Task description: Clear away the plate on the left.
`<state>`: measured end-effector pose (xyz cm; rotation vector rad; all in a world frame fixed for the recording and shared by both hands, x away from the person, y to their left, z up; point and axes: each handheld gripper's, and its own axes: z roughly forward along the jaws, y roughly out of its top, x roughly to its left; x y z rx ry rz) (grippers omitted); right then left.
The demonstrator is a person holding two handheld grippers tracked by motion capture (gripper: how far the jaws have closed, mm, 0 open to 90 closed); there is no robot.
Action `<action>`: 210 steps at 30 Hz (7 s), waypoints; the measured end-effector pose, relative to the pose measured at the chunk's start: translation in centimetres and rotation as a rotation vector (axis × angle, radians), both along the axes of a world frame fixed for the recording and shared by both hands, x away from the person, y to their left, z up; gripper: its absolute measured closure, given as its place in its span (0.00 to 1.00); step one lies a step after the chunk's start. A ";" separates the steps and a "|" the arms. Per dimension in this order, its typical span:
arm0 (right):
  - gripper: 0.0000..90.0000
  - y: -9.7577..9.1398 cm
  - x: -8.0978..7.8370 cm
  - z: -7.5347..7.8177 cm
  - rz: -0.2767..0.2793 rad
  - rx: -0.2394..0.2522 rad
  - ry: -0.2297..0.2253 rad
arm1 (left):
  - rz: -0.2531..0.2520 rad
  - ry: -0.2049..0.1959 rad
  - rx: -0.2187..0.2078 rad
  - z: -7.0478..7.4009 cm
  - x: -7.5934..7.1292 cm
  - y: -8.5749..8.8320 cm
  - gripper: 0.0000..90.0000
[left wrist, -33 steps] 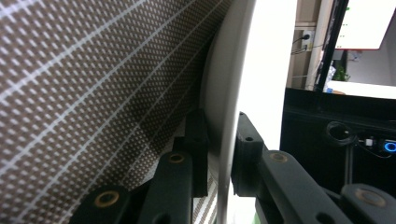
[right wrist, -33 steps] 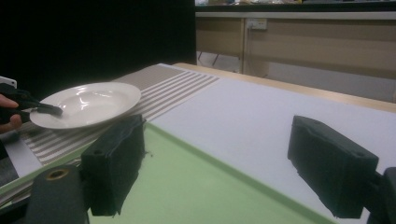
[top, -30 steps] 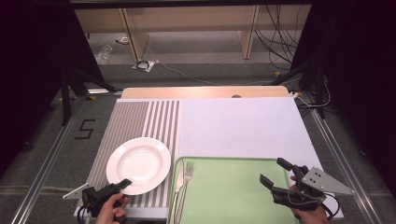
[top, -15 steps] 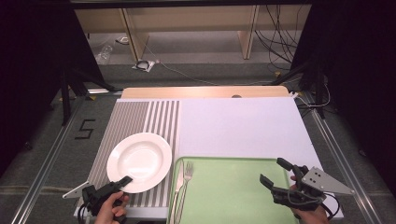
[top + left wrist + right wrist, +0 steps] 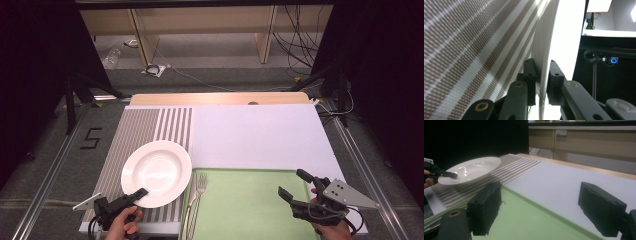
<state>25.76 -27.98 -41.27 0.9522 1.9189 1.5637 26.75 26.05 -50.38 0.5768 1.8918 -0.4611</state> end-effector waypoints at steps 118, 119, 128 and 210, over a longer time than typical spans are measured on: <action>0.22 -0.2 0.0 0.0 0.000 -0.001 0.001 | -0.609 0.034 0.063 -1.5 -0.3 -18.9 0.88; 0.22 -0.2 0.0 0.0 0.000 -0.002 0.000 | -0.613 0.027 0.067 -1.5 -0.2 -18.9 0.88; 0.22 -0.2 0.0 0.0 -0.001 0.001 -0.001 | -0.636 0.020 0.088 -1.3 -0.3 -19.0 0.86; 0.22 0.1 -0.1 0.0 0.016 0.004 0.006 | -0.664 -0.744 0.826 8.9 1.9 -13.0 0.32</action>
